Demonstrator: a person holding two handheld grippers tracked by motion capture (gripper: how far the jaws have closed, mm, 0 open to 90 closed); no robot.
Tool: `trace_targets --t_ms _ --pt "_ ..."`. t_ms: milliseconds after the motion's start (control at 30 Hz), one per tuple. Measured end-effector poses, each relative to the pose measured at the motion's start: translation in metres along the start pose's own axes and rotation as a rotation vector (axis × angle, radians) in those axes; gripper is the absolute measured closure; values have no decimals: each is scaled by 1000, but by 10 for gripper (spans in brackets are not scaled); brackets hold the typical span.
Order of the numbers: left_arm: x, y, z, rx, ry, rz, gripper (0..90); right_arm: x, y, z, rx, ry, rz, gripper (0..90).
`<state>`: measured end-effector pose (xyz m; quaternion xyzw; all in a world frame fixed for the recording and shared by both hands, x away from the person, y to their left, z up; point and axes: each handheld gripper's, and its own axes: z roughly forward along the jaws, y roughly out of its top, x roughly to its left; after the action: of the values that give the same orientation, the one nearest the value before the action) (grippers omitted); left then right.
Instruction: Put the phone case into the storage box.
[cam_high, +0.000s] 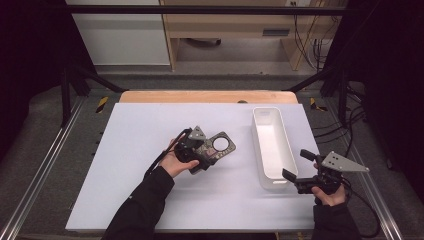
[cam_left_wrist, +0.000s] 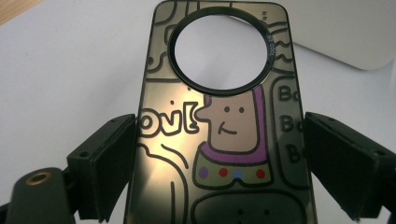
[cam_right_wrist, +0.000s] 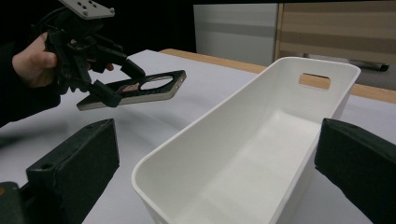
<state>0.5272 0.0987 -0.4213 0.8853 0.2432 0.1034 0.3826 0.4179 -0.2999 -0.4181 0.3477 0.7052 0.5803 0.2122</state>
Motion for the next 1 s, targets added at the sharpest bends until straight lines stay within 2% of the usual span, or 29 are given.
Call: trace_targets --t_ms 333,667,867,1000 --pt "-4 -21 -23 -10 -2 5 116 1 0 1 7 8 -6 2" --pt "-9 -37 -47 -44 -12 -5 116 4 2 2 6 21 -11 2" --pt "-6 -45 -56 -71 -23 -28 116 7 3 5 15 35 -22 2" --pt "-8 -48 -58 -68 -35 -25 116 10 5 7 27 54 -34 2"
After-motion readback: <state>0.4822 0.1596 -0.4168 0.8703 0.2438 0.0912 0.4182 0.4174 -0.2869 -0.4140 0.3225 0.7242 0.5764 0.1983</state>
